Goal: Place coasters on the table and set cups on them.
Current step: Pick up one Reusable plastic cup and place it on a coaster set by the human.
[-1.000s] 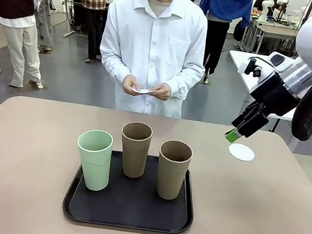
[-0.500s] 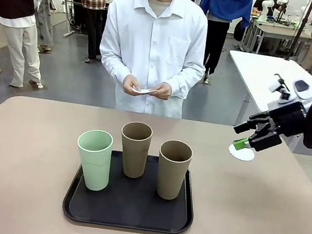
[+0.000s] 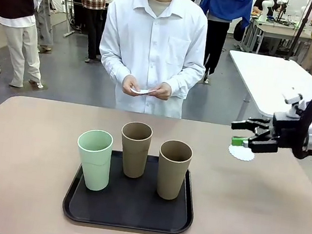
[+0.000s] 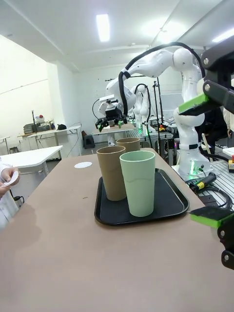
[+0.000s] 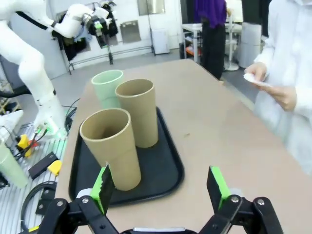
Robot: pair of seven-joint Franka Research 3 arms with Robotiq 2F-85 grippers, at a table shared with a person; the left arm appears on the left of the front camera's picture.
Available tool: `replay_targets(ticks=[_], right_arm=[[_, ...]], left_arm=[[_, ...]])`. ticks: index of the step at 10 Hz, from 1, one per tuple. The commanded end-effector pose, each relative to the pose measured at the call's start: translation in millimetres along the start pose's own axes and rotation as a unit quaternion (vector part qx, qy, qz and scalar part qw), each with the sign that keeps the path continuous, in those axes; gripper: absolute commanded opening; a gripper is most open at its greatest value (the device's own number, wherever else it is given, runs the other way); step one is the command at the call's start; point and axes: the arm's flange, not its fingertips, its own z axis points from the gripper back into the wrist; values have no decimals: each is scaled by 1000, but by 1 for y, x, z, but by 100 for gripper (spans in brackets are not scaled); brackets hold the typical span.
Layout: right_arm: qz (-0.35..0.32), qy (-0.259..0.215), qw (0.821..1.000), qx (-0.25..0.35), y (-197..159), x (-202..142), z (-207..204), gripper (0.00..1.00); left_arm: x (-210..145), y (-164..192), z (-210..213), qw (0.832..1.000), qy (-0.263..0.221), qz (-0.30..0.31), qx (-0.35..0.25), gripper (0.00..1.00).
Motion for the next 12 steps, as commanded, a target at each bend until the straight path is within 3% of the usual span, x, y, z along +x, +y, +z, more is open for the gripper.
replay_targets(ticks=[1,4,5,9,12], right_arm=[[15,19,999,44,-13,-17,-13,100],[31,39,994,97,-15,-33,-30,100],[6,22,998,61,-6,-29,-28,100],[6,22,998,61,-6,-29,-28,100],[17,2,994,110,-9,-47,-48,100]], left_arm=[[-1,0,2,1000,-1,-3,-4,100],[-1,0,2,1000,-1,-3,-4,100],[-1,0,2,1000,-1,-3,-4,100],[-1,0,2,1000,-1,-3,-4,100],[-1,0,2,1000,-1,-3,-4,100]])
